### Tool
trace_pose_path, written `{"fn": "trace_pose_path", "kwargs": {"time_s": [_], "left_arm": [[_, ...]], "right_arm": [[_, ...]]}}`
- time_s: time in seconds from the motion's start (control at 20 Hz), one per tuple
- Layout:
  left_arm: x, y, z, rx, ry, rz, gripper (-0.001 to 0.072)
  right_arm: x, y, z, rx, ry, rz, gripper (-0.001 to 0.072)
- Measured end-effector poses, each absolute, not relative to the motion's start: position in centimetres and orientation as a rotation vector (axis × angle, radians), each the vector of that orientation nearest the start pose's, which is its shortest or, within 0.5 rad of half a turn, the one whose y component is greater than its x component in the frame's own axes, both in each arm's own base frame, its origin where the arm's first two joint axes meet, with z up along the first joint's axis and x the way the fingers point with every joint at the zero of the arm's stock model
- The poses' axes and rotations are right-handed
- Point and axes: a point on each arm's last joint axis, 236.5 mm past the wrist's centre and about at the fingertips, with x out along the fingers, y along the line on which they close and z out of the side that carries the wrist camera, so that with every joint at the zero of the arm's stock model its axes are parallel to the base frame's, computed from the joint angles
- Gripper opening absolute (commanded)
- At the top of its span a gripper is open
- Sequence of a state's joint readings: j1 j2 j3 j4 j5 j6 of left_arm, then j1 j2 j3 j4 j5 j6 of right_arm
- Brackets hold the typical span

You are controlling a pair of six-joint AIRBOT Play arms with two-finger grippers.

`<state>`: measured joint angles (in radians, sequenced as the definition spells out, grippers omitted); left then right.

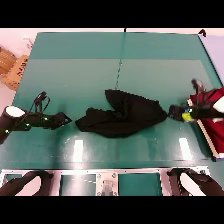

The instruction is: Fold the shirts.

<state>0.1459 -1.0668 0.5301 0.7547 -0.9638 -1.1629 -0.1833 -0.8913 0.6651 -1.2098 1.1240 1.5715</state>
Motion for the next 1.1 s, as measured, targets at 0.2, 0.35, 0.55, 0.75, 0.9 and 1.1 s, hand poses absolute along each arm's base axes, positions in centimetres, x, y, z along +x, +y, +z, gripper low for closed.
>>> {"fn": "trace_pose_path", "kwargs": {"time_s": [0.2,0.35,0.55,0.75,0.9,1.1], "left_arm": [[29.0,-12.8,-5.4,-0.716,1.191,-0.41,0.0426],[29.3,-15.6,-5.2,-0.672,1.154,-0.459,0.0426],[29.1,-18.1,-6.2,-0.619,1.15,-0.48,0.0426],[27.7,-19.5,-8.2,-0.623,1.234,-0.497,0.0028],[28.3,-20.4,-7.5,-0.636,1.224,-0.529,0.0025],[31.8,-22.6,-1.2,-0.609,1.096,-0.672,0.0025]], "right_arm": [[24.1,2.4,-7.5,0.57,1.341,-0.068,0.0012],[23.5,2.6,-8.6,0.606,1.34,-0.081,0.0012],[23.4,2.8,-9.1,0.626,1.334,-0.086,0.0011],[23.4,2.8,-9.2,0.63,1.329,-0.087,0.0011],[24.2,3.0,-8.5,0.644,1.308,-0.074,0.001],[28.5,3.9,-3.0,0.668,1.173,0.022,0.001]]}}
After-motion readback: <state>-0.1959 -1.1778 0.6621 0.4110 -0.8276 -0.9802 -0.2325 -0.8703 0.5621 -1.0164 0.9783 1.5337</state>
